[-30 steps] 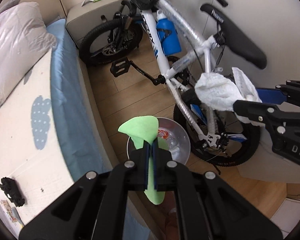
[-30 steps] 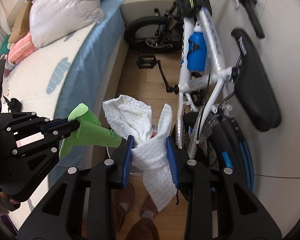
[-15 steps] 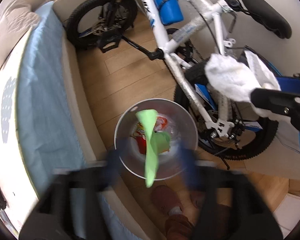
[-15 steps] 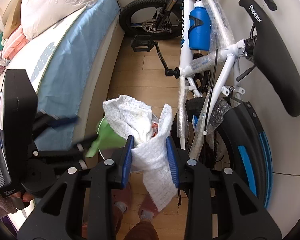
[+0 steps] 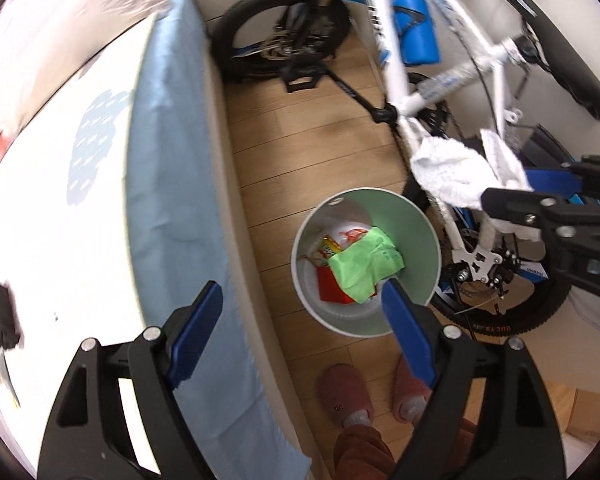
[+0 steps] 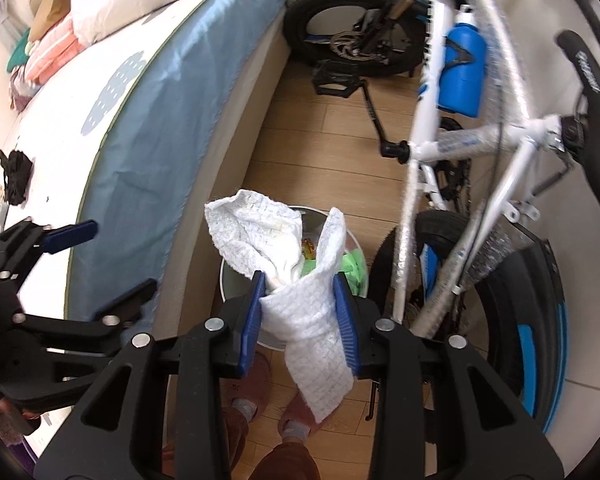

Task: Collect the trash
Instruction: 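Open the left tool over the bin while the right tool releases the tissue, then move both open tools back over the bed toward the black bag, then grasp the black bag with the right tool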

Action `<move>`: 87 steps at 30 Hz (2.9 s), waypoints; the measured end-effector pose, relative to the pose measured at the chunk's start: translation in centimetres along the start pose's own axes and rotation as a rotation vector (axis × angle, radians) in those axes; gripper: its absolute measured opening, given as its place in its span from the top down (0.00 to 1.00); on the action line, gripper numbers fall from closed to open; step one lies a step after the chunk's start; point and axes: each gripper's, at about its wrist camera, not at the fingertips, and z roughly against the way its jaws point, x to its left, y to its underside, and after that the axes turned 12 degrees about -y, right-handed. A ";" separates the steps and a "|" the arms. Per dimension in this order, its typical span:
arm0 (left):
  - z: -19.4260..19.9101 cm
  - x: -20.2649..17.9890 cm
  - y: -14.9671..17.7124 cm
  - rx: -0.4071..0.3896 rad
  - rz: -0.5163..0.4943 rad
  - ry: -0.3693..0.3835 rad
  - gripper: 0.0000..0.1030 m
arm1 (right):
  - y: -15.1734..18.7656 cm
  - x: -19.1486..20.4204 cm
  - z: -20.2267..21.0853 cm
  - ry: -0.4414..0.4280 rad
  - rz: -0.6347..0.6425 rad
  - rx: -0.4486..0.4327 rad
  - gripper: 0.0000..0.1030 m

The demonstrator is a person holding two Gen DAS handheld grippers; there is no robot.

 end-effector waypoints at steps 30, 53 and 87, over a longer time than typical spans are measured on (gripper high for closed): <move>22.5 25.0 13.7 0.057 0.715 -0.366 0.21 | -2.0 31.6 12.5 -0.184 0.660 0.060 0.26; 33.1 40.7 19.1 -0.018 0.919 -0.516 0.21 | -4.5 55.1 18.9 -0.300 0.911 -0.046 0.26; 4.7 47.2 21.5 0.215 1.023 -0.487 0.21 | -12.2 56.0 -14.5 -0.228 0.909 0.135 0.26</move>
